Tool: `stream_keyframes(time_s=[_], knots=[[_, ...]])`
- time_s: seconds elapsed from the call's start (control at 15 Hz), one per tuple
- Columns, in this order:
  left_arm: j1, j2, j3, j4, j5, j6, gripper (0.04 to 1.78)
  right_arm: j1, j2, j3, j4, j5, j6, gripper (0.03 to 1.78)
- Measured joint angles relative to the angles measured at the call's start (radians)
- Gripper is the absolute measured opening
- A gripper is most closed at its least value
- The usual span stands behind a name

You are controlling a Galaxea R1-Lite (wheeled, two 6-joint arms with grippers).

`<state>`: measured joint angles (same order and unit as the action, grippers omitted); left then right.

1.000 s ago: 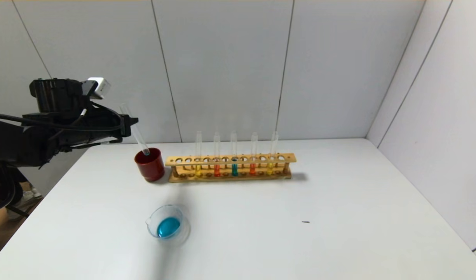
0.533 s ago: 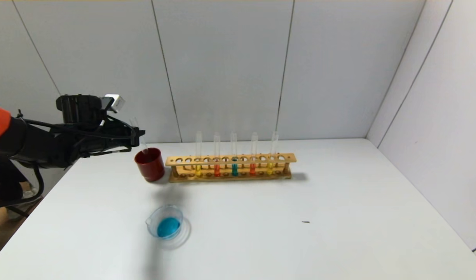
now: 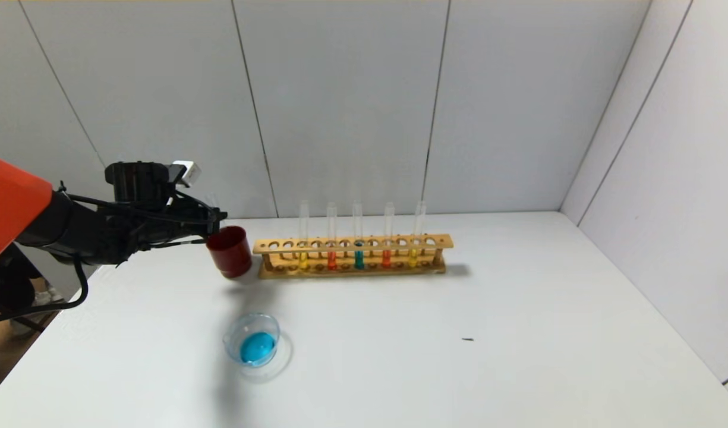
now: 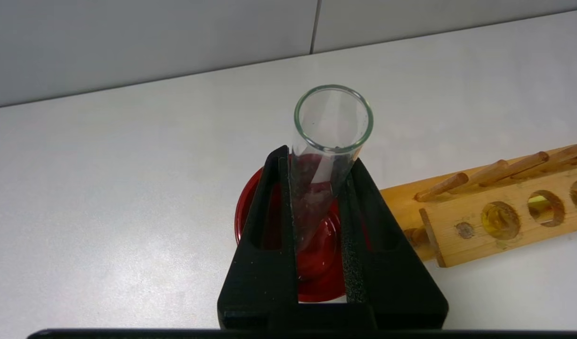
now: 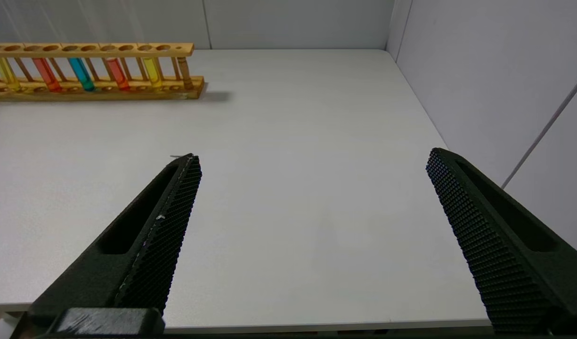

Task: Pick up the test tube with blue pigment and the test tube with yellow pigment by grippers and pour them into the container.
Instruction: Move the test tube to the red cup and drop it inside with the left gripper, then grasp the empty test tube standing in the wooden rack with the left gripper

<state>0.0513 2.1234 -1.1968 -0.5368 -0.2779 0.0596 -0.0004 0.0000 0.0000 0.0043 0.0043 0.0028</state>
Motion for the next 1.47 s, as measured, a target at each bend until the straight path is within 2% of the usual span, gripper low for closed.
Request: stream_keyframes(time_s=[0.33,0.47,0.6,0.8,1.0,1.13,1.33,1.47], knots=[[0.000,0.019,-0.010,-0.001,0.002,0.000,0.36,0.000,0.000,0.000,0.000,0.000,0.000,1.75],[-0.001,0.021,-0.012,-0.001,0.002,-0.001,0.50,0.000,0.000,0.000,0.000,0.000,0.000,1.75],[0.000,0.022,-0.012,-0.001,0.002,-0.001,0.76,0.000,0.000,0.000,0.000,0.000,0.000,1.75],[-0.001,0.021,-0.011,-0.001,0.005,-0.002,1.30,0.000,0.000,0.000,0.000,0.000,0.000,1.75],[0.000,-0.006,-0.003,-0.001,0.007,-0.001,1.63,0.000,0.000,0.000,0.000,0.000,0.000,1.75],[-0.002,-0.045,0.006,-0.001,0.006,0.000,1.74,0.000,0.000,0.000,0.000,0.000,0.000,1.75],[-0.017,-0.130,0.039,-0.001,0.002,-0.001,1.75,0.000,0.000,0.000,0.000,0.000,0.000,1.75],[-0.063,-0.185,0.064,-0.002,-0.003,-0.014,1.75,0.000,0.000,0.000,0.000,0.000,0.000,1.75]])
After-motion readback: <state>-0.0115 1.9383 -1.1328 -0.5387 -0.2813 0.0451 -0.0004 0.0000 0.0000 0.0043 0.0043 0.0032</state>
